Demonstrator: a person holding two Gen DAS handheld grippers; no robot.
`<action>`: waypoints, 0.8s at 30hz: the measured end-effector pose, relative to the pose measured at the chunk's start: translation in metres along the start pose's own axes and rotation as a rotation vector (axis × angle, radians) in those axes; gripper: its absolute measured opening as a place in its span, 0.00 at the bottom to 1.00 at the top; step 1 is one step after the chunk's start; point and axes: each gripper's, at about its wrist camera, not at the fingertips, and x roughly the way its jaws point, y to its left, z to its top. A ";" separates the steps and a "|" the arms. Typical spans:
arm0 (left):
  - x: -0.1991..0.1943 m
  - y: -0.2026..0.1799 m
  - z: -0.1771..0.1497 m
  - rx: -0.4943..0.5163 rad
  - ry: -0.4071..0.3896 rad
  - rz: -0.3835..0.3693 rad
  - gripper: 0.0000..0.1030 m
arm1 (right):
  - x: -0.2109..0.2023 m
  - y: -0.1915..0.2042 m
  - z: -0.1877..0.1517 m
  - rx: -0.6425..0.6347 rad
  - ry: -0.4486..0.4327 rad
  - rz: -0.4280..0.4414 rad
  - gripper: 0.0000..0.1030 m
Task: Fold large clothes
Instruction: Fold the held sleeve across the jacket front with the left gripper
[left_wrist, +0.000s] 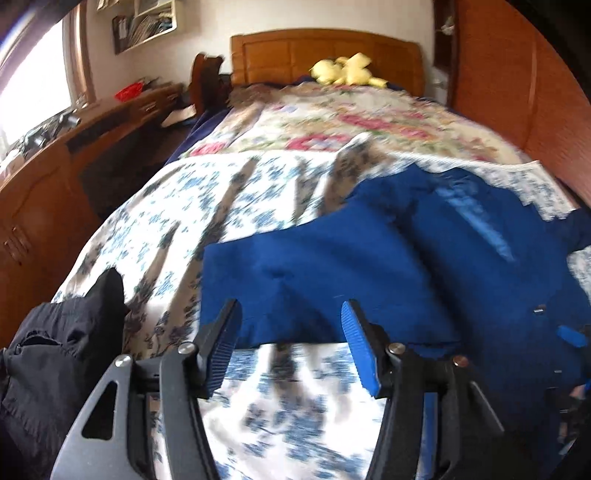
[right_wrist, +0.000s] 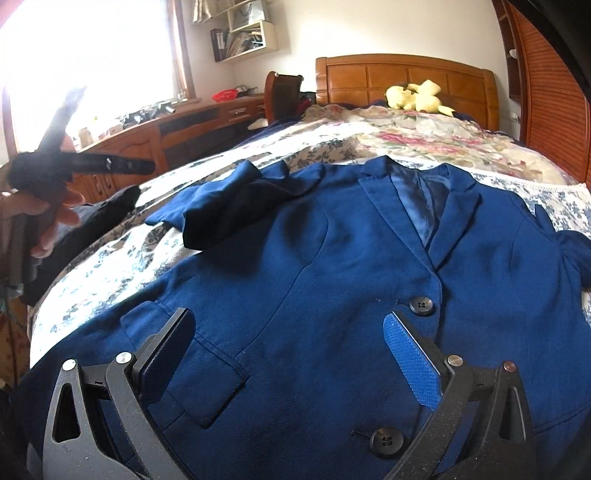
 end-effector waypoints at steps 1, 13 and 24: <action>0.008 0.005 -0.003 -0.010 0.012 0.005 0.53 | 0.000 0.000 0.000 0.000 0.002 0.000 1.00; 0.081 0.062 -0.024 -0.161 0.135 0.048 0.53 | 0.006 0.001 -0.001 -0.006 0.028 0.005 1.00; 0.056 0.040 -0.013 -0.121 0.079 -0.001 0.09 | 0.008 -0.001 -0.001 -0.005 0.034 0.005 1.00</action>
